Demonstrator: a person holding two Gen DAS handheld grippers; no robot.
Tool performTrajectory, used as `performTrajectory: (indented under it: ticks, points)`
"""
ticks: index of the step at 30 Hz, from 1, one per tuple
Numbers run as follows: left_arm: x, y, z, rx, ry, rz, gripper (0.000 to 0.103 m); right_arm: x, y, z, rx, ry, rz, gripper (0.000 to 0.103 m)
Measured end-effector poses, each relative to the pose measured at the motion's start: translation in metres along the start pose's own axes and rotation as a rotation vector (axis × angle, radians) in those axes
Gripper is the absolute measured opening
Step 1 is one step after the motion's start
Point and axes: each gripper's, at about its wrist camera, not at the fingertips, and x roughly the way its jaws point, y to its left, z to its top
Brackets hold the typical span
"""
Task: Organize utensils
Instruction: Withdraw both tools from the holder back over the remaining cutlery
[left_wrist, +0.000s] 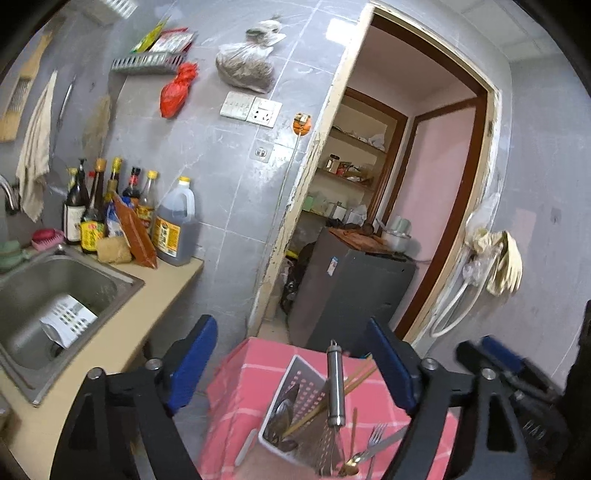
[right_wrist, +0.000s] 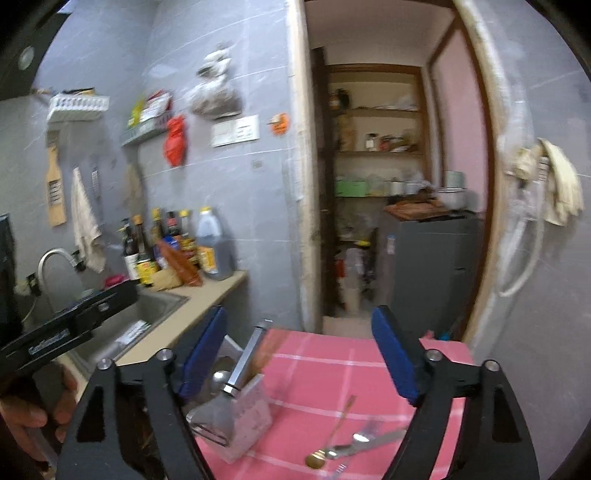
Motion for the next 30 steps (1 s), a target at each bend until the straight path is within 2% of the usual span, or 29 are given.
performTrajectory:
  ticks: [3,6,12,17,25,30]
  points:
    - [-0.015,-0.010,-0.005,0.041,0.002,0.029,0.096,-0.016,-0.015,-0.007,0.033,0.013,-0.093,0.087]
    - [-0.027,-0.018,-0.011,0.062,0.002,0.040,0.099,-0.035,-0.034,-0.021,0.068,0.028,-0.195,0.090]
    - [-0.049,-0.037,-0.034,0.117,0.009,0.055,0.102,-0.075,-0.059,-0.047,0.080,-0.005,-0.336,0.099]
    - [-0.063,-0.056,-0.058,0.149,0.013,0.051,0.102,-0.108,-0.074,-0.065,0.063,-0.028,-0.411,0.101]
    - [-0.073,-0.088,-0.097,0.241,0.021,0.026,0.102,-0.133,-0.094,-0.095,0.061,0.013,-0.436,0.101]
    - [-0.065,-0.100,-0.124,0.272,0.096,-0.010,0.102,-0.129,-0.109,-0.117,0.072,0.078,-0.389,0.101]
